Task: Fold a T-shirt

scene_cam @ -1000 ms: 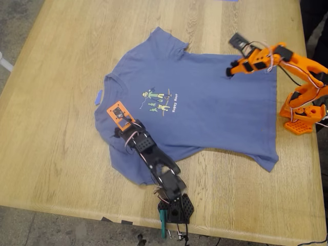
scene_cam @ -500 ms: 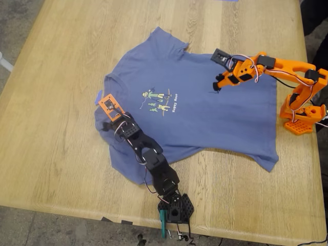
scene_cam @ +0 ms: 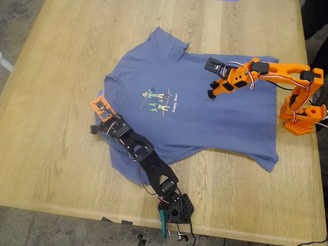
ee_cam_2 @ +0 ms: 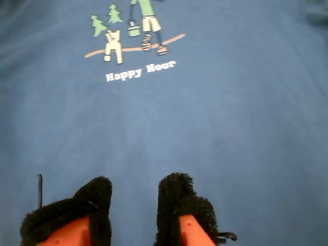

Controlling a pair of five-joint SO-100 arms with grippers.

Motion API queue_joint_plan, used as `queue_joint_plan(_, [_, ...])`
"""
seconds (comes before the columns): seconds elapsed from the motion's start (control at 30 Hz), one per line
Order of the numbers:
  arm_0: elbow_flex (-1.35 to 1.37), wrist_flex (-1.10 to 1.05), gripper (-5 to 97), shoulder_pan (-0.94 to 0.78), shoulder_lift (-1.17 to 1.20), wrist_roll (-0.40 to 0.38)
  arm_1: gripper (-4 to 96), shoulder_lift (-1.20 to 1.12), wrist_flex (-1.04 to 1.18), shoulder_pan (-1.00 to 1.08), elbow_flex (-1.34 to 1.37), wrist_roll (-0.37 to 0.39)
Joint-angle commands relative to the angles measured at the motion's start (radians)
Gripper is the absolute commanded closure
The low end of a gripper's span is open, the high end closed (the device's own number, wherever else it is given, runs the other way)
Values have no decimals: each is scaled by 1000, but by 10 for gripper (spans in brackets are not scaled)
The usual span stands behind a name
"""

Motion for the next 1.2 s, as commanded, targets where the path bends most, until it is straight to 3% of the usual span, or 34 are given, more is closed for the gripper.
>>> queue_joint_plan(0.0, [-110, -14, 490, 8, 11, -2, 730, -20, -26, -35, -38, 6])
queue_joint_plan(0.23, [-212, -12, 559, 52, -115, -23, 730, -124, -26, -95, -135, 11])
queue_joint_plan(0.47, [-236, -20, 797, 58, -179, -112, 743, -218, -58, -124, -221, 11])
queue_joint_plan(0.6, [-236, -38, 911, 60, -189, -115, 734, -318, -40, -146, -336, 25])
queue_joint_plan(0.8, [-236, -61, 918, 74, -192, -121, 692, -445, -106, -155, -426, 44])
queue_joint_plan(1.17, [-242, -51, 918, 133, -166, -143, 652, -529, -276, -186, -307, 63])
